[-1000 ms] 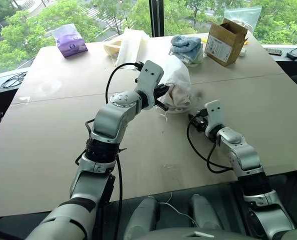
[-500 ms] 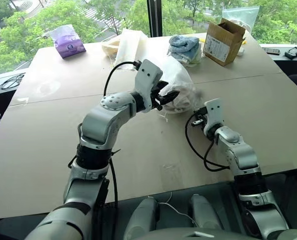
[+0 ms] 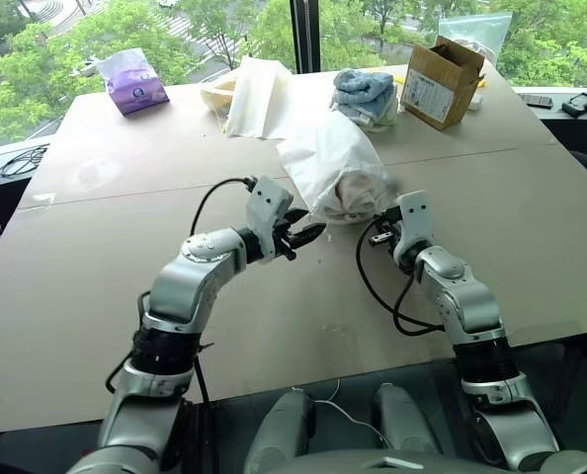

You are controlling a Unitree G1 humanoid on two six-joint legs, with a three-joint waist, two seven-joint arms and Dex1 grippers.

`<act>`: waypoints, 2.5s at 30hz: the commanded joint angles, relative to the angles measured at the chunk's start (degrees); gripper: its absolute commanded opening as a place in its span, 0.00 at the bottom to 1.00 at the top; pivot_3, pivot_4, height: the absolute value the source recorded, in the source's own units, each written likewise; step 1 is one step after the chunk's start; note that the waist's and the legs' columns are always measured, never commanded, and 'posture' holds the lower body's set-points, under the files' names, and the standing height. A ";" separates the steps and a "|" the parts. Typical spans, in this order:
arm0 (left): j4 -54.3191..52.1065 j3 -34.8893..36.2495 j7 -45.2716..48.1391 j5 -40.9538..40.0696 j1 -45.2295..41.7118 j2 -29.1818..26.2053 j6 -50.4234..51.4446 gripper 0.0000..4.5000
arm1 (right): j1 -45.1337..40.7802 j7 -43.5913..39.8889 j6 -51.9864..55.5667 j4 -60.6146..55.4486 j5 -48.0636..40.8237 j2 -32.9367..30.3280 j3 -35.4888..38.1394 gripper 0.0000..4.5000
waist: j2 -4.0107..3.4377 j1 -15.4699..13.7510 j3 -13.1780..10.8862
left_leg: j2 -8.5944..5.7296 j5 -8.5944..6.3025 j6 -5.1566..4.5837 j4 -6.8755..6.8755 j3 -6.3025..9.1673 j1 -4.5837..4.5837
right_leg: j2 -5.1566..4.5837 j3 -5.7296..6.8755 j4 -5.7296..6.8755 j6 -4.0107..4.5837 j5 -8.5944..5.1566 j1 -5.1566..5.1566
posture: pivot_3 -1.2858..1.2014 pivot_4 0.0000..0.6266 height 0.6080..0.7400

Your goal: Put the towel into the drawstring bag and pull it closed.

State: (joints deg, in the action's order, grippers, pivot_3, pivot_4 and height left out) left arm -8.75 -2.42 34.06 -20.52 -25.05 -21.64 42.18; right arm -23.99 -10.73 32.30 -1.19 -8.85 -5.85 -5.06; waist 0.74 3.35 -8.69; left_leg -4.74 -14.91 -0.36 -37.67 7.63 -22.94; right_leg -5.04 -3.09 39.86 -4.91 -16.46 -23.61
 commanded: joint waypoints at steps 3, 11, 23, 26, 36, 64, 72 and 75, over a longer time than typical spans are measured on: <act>0.95 6.02 -2.29 -1.69 0.67 0.94 -2.87 0.55 | -0.03 0.04 -0.03 -3.30 0.53 0.40 -0.23 0.00 | 0.00 0.31 0.00 | 0.01 0.00 0.00 0.00 -0.01 0.01 | 0.01 -0.01 0.02 0.00 0.00 -0.01 | 0.52 0.24 1.00; 5.52 3.46 -1.08 1.28 0.96 0.64 -8.07 0.55 | 0.32 -0.76 0.50 -4.05 0.80 -0.13 -0.50 0.00 | 0.00 0.20 0.01 | 0.00 0.00 0.00 0.00 0.00 0.01 | -0.01 0.00 0.00 0.00 0.00 0.00 | 0.52 0.24 1.00; 14.73 -2.69 1.73 7.91 -2.19 1.26 -18.56 0.55 | 1.29 -0.45 2.12 -6.41 1.04 -0.35 -0.62 0.00 | 0.01 0.12 0.01 | -0.01 0.00 0.00 0.00 -0.01 0.01 | -0.01 0.00 0.00 0.00 0.00 0.00 | 0.52 0.24 1.00; 16.86 -2.35 1.11 8.26 -3.34 2.46 -20.10 0.55 | 2.49 -0.23 3.11 -8.04 1.05 -0.16 -1.08 0.00 | 0.01 0.02 0.01 | -0.01 0.00 0.00 0.00 -0.01 0.00 | -0.03 0.00 0.00 0.00 0.00 0.00 | 0.52 0.24 1.00; 19.91 -0.65 0.56 7.59 -4.34 4.88 -21.72 0.55 | 3.20 0.17 4.47 -9.53 1.28 0.71 -1.81 0.00 | 0.01 0.16 0.01 | -0.01 0.00 0.00 0.01 -0.01 0.00 | -0.02 -0.01 0.00 0.00 0.00 0.00 | 0.52 0.24 1.00; 23.09 10.38 -25.76 15.92 -6.30 6.21 -29.00 0.03 | 2.28 16.17 -3.68 -6.30 6.33 1.54 11.95 0.00 | 0.03 -0.13 0.02 | -0.02 0.00 0.00 0.01 -0.01 0.00 | -0.03 -0.01 0.00 0.00 0.00 -0.01 | 0.52 0.24 1.00; 20.76 12.85 -42.52 24.88 -11.19 3.86 -30.14 0.03 | -2.51 25.40 -13.83 -1.38 11.13 -4.92 20.13 0.00 | 0.03 -0.77 0.02 | -0.04 0.00 0.00 0.02 -0.05 0.00 | -0.03 -0.03 0.01 0.00 0.00 -0.02 | 0.52 0.24 1.00; 20.62 14.45 -46.39 26.26 -13.72 2.31 -29.09 0.03 | -3.41 26.72 -16.24 -0.24 11.63 -6.71 21.39 0.00 | 0.03 -0.76 0.02 | -0.04 0.00 0.00 0.03 -0.05 -0.01 | -0.03 -0.02 0.01 0.00 0.00 -0.02 | 0.52 0.24 1.00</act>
State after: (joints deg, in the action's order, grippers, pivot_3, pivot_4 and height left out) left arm 14.19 7.50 -8.08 3.68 -36.95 -16.43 13.15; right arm -26.65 13.15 18.47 -0.92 1.54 -10.60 12.12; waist 0.77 2.59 -8.67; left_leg -4.78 -14.91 -0.36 -37.63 7.57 -22.95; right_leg -5.07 -3.12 39.87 -4.92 -16.46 -23.63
